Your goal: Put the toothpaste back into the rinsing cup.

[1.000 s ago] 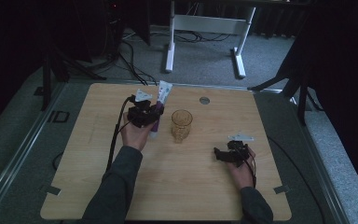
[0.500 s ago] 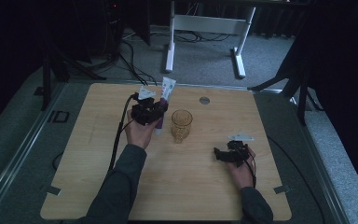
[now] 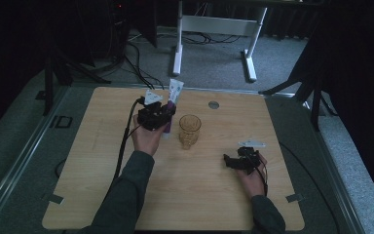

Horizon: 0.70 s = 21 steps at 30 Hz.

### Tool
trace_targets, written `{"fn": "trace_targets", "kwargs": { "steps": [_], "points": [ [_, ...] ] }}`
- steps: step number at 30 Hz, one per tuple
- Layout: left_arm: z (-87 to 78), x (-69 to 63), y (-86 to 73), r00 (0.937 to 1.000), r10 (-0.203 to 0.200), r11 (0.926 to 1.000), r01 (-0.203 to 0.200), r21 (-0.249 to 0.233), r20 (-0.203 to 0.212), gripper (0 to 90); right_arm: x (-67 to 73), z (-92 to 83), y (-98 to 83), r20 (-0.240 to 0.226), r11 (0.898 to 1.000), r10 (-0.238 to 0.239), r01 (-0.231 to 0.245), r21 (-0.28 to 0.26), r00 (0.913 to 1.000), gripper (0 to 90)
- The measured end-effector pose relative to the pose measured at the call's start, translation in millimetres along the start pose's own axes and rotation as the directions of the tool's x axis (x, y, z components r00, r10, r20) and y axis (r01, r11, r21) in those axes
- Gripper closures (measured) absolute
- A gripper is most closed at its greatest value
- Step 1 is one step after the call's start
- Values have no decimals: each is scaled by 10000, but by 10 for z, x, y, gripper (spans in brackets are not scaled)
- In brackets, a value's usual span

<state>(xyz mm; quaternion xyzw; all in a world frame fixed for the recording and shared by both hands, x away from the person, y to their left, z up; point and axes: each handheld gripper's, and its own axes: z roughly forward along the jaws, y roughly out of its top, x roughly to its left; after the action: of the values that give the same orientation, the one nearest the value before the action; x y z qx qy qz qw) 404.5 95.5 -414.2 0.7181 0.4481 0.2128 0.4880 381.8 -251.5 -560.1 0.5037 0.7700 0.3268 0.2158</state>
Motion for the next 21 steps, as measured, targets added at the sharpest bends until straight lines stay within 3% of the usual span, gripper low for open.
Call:
{"fn": "trace_targets", "kwargs": {
  "steps": [21],
  "points": [
    [59,-84,47,9992,-43,9992,58,-385,405,723,1,4,4,-18,10000,-11,11,2,10000,146]
  ]
}}
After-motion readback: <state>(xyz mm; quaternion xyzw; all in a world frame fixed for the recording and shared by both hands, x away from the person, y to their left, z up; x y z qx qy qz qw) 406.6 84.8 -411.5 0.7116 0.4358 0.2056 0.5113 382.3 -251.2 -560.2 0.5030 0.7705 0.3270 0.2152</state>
